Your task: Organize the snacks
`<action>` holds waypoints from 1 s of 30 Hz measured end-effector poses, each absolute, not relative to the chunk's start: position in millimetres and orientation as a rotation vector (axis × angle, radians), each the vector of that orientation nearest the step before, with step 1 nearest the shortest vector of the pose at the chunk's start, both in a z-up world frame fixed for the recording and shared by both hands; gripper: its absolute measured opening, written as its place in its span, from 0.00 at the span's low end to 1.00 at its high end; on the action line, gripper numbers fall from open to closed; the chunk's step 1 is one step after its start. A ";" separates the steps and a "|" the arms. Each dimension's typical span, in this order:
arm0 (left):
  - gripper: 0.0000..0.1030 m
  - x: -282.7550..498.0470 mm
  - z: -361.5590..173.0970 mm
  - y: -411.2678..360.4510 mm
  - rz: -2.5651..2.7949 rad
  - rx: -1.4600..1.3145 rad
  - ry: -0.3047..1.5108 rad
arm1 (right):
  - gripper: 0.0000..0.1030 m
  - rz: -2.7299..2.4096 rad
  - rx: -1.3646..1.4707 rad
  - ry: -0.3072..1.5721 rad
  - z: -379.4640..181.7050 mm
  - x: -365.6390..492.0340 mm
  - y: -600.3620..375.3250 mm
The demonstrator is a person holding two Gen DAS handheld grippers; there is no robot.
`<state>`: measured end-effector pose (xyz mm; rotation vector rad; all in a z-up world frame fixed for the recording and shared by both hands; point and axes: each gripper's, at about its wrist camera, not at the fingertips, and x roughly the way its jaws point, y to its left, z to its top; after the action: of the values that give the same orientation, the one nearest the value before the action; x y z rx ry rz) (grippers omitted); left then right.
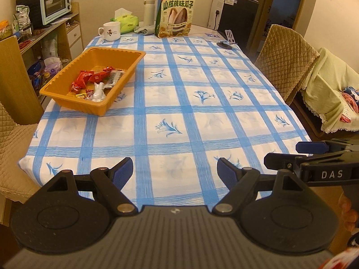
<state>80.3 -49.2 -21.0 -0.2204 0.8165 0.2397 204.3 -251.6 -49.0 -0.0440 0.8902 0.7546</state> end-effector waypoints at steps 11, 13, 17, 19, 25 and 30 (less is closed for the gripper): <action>0.78 87.6 -21.9 -61.7 0.217 -0.208 0.820 | 0.90 0.736 -0.027 0.892 -49.1 207.8 -266.4; 0.78 89.0 -21.8 -62.2 0.215 -0.206 0.821 | 0.90 0.734 -0.024 0.892 -49.0 208.3 -267.4; 0.78 89.5 -21.7 -62.3 0.216 -0.206 0.821 | 0.90 0.733 -0.022 0.894 -49.5 209.4 -268.0; 0.78 89.7 -21.7 -62.3 0.216 -0.206 0.821 | 0.90 0.733 -0.021 0.894 -49.6 209.5 -268.0; 0.78 89.6 -22.1 -62.3 0.217 -0.206 0.821 | 0.90 0.735 -0.023 0.895 -49.8 209.9 -267.9; 0.78 92.5 -21.9 -59.7 0.218 -0.208 0.822 | 0.90 0.735 -0.024 0.897 -49.9 211.0 -265.4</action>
<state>92.5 -59.7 -21.9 -0.2082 0.8219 0.2181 211.0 -265.4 -49.9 -0.0242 0.8974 0.7352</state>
